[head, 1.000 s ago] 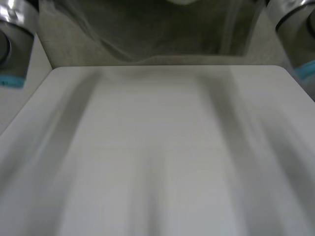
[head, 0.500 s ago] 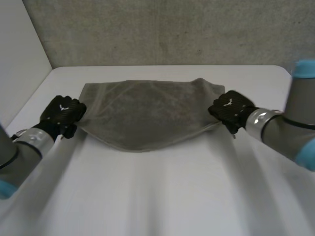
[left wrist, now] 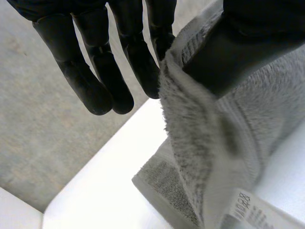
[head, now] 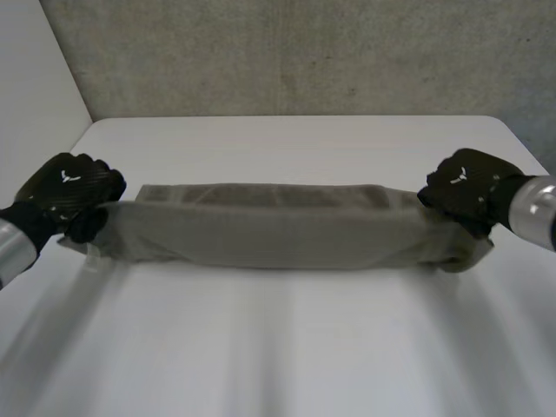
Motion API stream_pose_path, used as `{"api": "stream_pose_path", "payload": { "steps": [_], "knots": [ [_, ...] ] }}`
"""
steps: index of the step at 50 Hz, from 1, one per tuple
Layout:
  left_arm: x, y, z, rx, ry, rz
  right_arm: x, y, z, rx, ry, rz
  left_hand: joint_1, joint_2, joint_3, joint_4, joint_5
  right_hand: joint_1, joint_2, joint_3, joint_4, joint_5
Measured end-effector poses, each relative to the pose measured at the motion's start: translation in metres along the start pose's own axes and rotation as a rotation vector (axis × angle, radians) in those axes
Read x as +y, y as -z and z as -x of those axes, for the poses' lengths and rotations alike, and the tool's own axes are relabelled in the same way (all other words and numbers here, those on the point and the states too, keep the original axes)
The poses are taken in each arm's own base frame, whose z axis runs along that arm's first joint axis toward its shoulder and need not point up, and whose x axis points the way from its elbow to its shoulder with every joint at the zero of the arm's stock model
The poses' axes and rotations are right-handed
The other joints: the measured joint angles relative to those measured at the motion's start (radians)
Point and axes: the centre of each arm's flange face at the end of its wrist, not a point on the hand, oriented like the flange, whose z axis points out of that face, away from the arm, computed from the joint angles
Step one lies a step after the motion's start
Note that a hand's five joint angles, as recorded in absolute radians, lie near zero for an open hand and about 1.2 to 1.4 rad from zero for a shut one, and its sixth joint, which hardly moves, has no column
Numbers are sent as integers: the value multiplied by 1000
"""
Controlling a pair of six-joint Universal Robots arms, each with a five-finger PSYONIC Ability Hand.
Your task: Fold the towel.
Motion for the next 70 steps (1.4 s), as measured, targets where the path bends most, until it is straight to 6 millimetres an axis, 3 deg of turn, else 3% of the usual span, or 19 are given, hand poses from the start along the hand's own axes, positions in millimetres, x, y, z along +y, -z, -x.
{"api": "stream_pose_path", "payload": {
  "steps": [6,14,22,27,30,32,35,37,45,53,62,70],
  "knots": [
    [17,-55,1,29,-6,9,14,-58,-10,65,59,-39,0,0,0,0,0,0,0,0,0,0],
    [39,-132,-1,-32,-42,16,15,-128,-1,135,115,-79,0,0,1,0,0,0,0,0,0,0],
    [59,-178,-7,-56,-67,-12,27,-171,6,191,130,-71,0,0,1,0,0,0,0,0,0,0],
    [69,-193,-6,-83,-75,-21,36,-188,9,215,135,-77,-2,-15,-21,-16,-4,-29,-30,-29,-31,-24],
    [73,-199,-7,-98,-78,-22,40,-196,11,224,135,-80,-209,-279,-308,-293,-198,-465,-474,-436,-439,-464],
    [75,-202,-9,-103,-78,-19,41,-200,12,228,132,-84,-614,-667,-701,-704,-592,-813,-829,-802,-801,-860],
    [75,-202,-12,-112,-77,-9,40,-201,10,244,127,-94,-1014,-1073,-1117,-1112,-1022,-1036,-1059,-1061,-1057,-1101],
    [74,-202,-13,-122,-76,-3,36,-201,7,261,120,-103,-1096,-1182,-1229,-1198,-1153,-1062,-1072,-1083,-1073,-1102],
    [55,-190,-10,-178,-62,37,11,-175,-22,350,-10,-126,-1111,-1222,-1266,-1213,-1195,-1077,-1073,-1084,-1073,-1102],
    [26,-147,-10,-177,-32,93,-2,-120,-28,337,-199,-113,-1111,-1222,-1267,-1213,-1196,-1087,-1073,-1084,-1073,-1102],
    [2,-80,-28,-167,32,86,9,-65,5,250,-414,-42,-1111,-1222,-1267,-1213,-1195,-1079,-1071,-1082,-1072,-1100],
    [6,-45,-46,-190,141,28,41,-55,35,209,-636,30,-1111,-1222,-1267,-1213,-1196,-971,-977,-975,-977,-974]
  ]
}}
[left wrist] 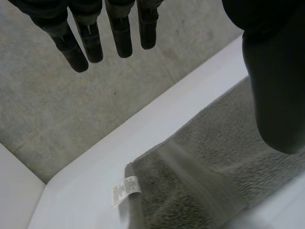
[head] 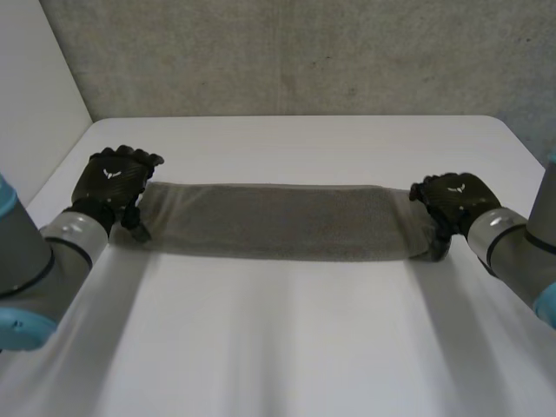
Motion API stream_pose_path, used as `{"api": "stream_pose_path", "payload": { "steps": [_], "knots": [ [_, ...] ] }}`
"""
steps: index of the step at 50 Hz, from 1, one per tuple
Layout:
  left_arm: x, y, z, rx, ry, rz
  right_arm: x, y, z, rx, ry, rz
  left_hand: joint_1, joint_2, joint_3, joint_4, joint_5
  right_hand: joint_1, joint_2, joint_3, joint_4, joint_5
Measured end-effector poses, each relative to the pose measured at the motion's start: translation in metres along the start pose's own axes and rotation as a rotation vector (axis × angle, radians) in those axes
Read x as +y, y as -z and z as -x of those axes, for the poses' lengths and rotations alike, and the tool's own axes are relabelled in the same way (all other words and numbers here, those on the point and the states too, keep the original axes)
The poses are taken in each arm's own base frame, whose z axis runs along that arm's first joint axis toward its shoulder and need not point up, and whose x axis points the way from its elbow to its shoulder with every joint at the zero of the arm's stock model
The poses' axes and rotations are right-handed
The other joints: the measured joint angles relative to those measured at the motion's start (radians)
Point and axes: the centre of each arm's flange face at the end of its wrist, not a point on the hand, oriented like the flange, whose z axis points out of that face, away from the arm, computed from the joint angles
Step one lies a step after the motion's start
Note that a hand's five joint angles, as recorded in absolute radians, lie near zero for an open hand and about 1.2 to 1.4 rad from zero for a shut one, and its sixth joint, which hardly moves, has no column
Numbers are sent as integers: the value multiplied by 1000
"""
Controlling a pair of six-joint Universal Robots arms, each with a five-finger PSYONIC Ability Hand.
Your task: Fold the towel.
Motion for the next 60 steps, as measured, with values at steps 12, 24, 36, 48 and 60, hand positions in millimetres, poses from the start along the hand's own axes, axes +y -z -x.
{"api": "stream_pose_path", "payload": {
  "steps": [12,24,36,48,60],
  "knots": [
    [13,5,-7,-13,63,-57,36,-30,-14,60,-49,15,0,0,0,0,0,130,136,131,134,128],
    [24,4,-10,-4,64,-26,57,-52,-20,60,-74,63,0,0,0,0,0,450,456,442,443,429],
    [26,6,-13,3,67,-19,57,-57,-33,89,-119,55,0,0,0,0,0,935,919,974,981,948],
    [27,5,-8,-10,68,-16,63,-56,-123,268,-109,118,-5,-3,0,0,-5,938,919,974,981,948],
    [27,5,-9,-8,67,-16,-3,-57,-138,301,50,2,-6,-5,-1,0,-6,940,944,974,981,955]
  ]
}}
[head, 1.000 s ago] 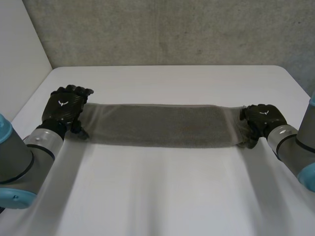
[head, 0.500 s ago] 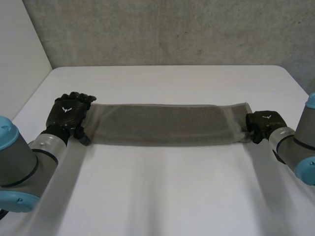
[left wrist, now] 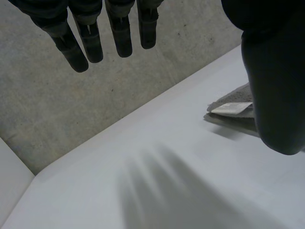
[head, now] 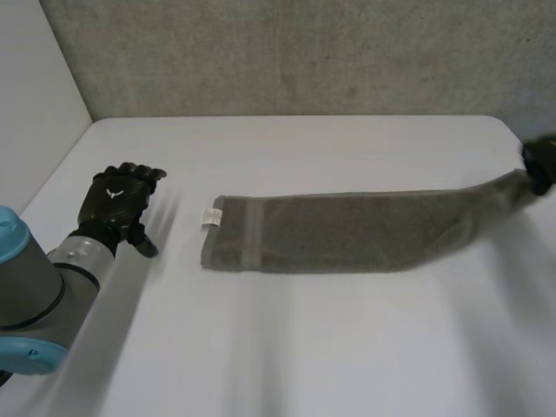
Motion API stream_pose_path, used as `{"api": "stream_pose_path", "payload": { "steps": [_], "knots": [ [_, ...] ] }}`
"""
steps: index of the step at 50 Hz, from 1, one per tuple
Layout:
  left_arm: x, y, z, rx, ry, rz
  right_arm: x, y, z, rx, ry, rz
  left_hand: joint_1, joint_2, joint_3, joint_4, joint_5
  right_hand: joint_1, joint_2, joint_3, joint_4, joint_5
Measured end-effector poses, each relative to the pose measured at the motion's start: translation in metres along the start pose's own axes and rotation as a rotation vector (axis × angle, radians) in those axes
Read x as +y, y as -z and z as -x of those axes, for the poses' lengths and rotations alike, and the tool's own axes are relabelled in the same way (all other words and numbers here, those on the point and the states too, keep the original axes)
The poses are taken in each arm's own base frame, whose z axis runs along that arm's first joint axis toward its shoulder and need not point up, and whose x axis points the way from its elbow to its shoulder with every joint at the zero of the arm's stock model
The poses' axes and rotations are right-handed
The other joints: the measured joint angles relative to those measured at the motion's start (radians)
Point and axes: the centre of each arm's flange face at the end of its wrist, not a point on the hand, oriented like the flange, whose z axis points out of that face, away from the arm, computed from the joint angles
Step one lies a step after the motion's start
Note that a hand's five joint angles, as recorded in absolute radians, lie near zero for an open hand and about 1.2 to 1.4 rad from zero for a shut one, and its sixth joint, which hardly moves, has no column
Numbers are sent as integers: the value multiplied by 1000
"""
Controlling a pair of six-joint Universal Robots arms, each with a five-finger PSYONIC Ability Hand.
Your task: Fold the towel.
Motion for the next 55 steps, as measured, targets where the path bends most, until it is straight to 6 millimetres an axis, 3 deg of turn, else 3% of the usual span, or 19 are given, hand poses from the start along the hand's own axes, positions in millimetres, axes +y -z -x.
{"api": "stream_pose_path", "payload": {
  "steps": [4,7,10,11,12,13,16,17,22,26,30,38,42,46,50,55],
  "knots": [
    [0,0,-2,5,0,1,-50,18,53,-98,8,-138,-1,0,-1,0,-1,0,12,0,0,0],
    [0,1,-3,8,-1,1,-87,46,112,-207,21,-253,-4,0,-3,0,-1,0,19,0,0,0],
    [1,1,-3,9,-2,2,-108,70,162,-296,36,-333,-4,0,-3,0,-2,1,20,0,0,0],
    [1,1,-4,10,-2,2,-114,83,189,-343,45,-369,-4,0,-3,0,-3,2,20,0,0,0],
    [1,1,-4,10,-2,2,-116,90,203,-370,51,-386,-4,0,-3,0,-3,3,20,0,0,0],
    [1,1,-4,11,-2,2,-117,105,233,-426,67,-416,-4,0,-3,0,-4,3,20,0,0,0],
    [1,1,-4,11,-2,3,-112,129,280,-513,102,-452,-4,0,-4,0,-4,-43,-28,-50,-40,-41],
    [1,1,-4,11,-2,4,-104,138,301,-552,131,-460,-4,-1,-4,0,-4,-233,-229,-244,-250,-258],
    [3,2,-5,14,-4,9,-79,151,345,-603,238,-457,-7,-5,-4,0,-5,-958,-968,-982,-983,-1015],
    [5,2,-6,17,-4,15,-65,149,352,-589,298,-419,-7,-5,-4,0,-5,-1043,-1041,-1085,-1079,-1084],
    [6,3,-7,20,-5,18,-60,148,344,-586,308,-369,-7,-5,-4,0,-5,-1051,-1041,-1085,-1079,-1084],
    [3,4,-12,34,-5,10,-58,136,273,-556,215,-220,-7,-5,-4,0,-5,-1056,-1041,-1085,-1079,-1084],
    [-2,5,-19,54,-7,-6,-36,132,239,-556,178,-144,-7,-5,-4,0,-5,-1014,-1017,-1059,-1057,-1053],
    [-9,8,-34,96,-12,-32,-9,122,209,-521,138,-109,-7,-5,-4,0,-5,-855,-853,-887,-895,-870],
    [-13,12,-49,138,-16,-49,8,111,192,-474,114,-112,-7,-5,-4,0,-5,-730,-738,-775,-783,-762],
    [-12,16,-59,163,-22,-65,18,103,190,-455,99,-107,-7,-5,-4,0,-4,-616,-624,-657,-666,-650]
  ]
}}
